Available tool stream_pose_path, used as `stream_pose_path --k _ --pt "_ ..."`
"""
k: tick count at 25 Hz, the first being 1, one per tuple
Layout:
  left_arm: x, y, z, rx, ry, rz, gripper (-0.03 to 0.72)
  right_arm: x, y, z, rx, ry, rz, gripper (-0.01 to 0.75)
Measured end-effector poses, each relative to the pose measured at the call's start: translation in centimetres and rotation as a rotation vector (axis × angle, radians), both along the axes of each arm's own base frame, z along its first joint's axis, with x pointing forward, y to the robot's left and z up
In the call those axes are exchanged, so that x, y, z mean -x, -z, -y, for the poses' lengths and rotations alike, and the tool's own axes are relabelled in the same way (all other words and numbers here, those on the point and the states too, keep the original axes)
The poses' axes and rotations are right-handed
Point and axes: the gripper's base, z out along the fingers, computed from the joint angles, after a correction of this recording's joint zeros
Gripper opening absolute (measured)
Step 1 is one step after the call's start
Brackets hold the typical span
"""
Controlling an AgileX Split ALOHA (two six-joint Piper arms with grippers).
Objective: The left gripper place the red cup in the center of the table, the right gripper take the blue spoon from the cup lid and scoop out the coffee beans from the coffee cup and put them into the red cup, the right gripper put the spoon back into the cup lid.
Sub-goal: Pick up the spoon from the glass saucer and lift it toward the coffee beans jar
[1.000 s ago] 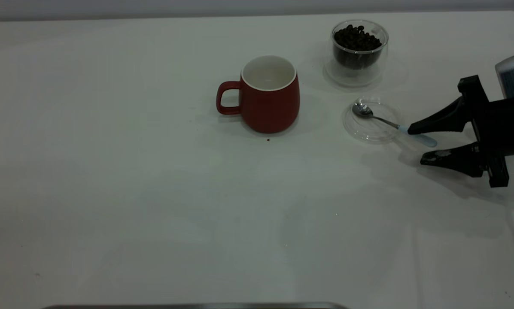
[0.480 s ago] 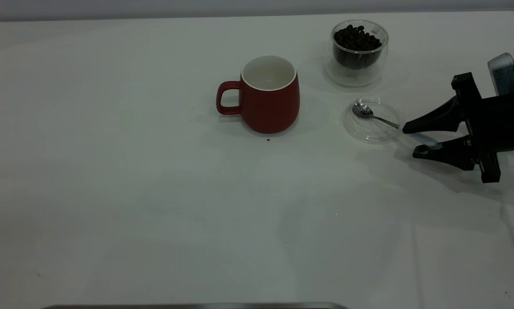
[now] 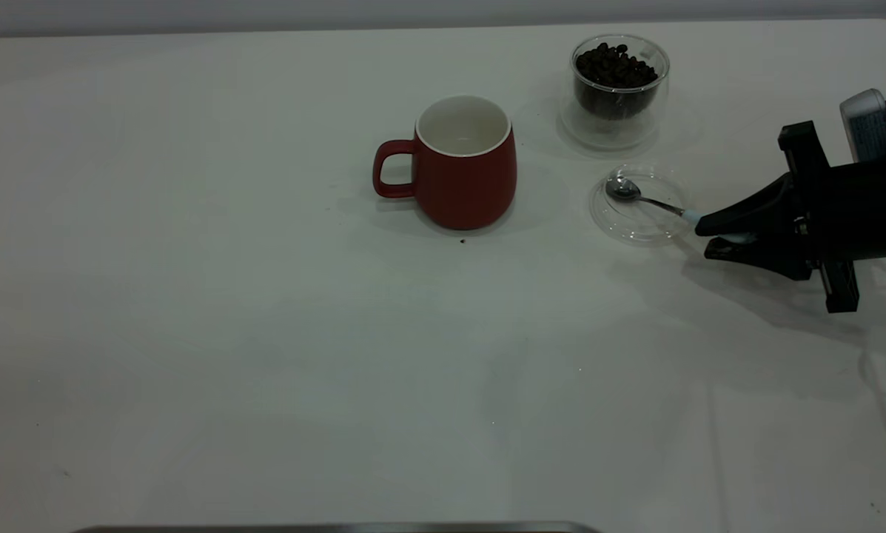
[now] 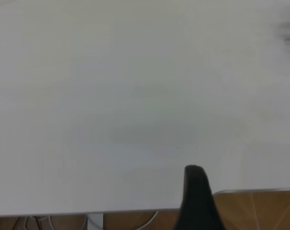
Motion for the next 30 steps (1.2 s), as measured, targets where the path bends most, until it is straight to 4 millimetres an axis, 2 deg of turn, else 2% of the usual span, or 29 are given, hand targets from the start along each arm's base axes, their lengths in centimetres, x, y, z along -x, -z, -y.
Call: stream_pose_path --k 11,17,25,30 --pt "0.0 0.0 0.0 0.0 0.0 0.0 0.587 0.0 -0.1 -0.1 -0.014 -0.008 0.009 0.202" --pt "0.0 0.0 0.0 0.0 0.0 0.0 0.587 0.1 -0.4 0.3 -0.035 -0.031 0.025 0.119" --pt "0.0 0.0 0.0 0.001 0.0 0.0 0.587 0.4 -0.6 0.6 -0.045 -0.07 0.034 0.113" --pt "0.0 0.0 0.0 0.003 -0.002 0.001 0.587 0.9 -2.5 0.6 -0.027 -0.088 0.053 0.113"
